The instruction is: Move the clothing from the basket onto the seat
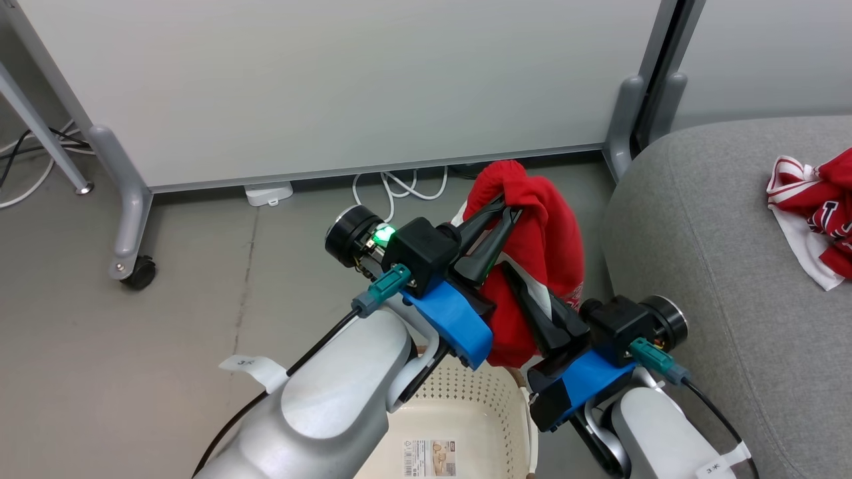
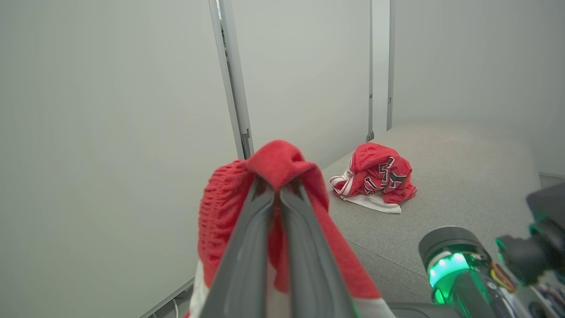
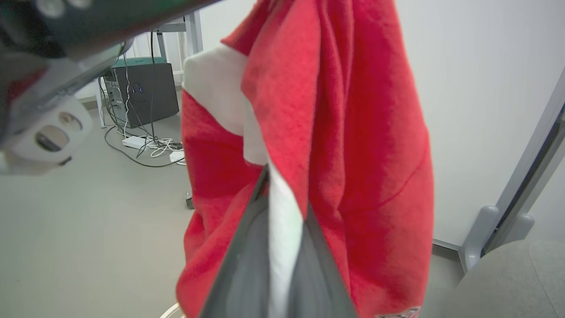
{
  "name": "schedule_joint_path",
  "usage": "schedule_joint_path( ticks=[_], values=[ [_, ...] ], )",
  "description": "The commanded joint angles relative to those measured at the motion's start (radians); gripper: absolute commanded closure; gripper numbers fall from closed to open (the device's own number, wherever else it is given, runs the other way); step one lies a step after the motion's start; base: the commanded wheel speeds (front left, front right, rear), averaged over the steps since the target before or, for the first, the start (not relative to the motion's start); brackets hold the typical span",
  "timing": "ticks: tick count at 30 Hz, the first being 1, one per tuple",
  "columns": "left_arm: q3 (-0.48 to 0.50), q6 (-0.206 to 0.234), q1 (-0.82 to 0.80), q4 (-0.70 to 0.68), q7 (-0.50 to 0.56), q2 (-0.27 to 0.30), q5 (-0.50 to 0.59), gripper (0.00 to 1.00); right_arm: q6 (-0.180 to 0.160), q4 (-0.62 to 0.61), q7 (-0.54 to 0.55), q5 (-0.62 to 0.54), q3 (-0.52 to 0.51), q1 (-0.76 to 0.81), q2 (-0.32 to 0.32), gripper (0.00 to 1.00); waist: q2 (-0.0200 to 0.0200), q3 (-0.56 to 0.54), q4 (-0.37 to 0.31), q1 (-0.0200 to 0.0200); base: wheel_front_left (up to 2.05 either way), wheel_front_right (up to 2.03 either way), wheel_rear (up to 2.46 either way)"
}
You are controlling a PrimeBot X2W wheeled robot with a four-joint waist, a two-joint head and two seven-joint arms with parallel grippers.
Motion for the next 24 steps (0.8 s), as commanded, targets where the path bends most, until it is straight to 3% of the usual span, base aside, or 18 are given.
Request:
schedule_joint_path(
  ticks=[1,24],
  values=[
    [-0.001,0.004,-0.009,-0.001,-0.005,-0.001,-0.005,1.0,0.0,0.003,0.0,0.003,0.0,-0.01,0.005,1.0,0.0,-0.001,0.0,-0.0001,0.0,0.0,0.0],
    [0.003,0.003,-0.01,0.003,-0.005,-0.003,0.002,1.0,0.0,-0.011,0.0,0.011,0.001,-0.002,-0.004,1.0,0.0,-0.001,-0.003,-0.0001,0.0,0.0,0.0]
  ],
)
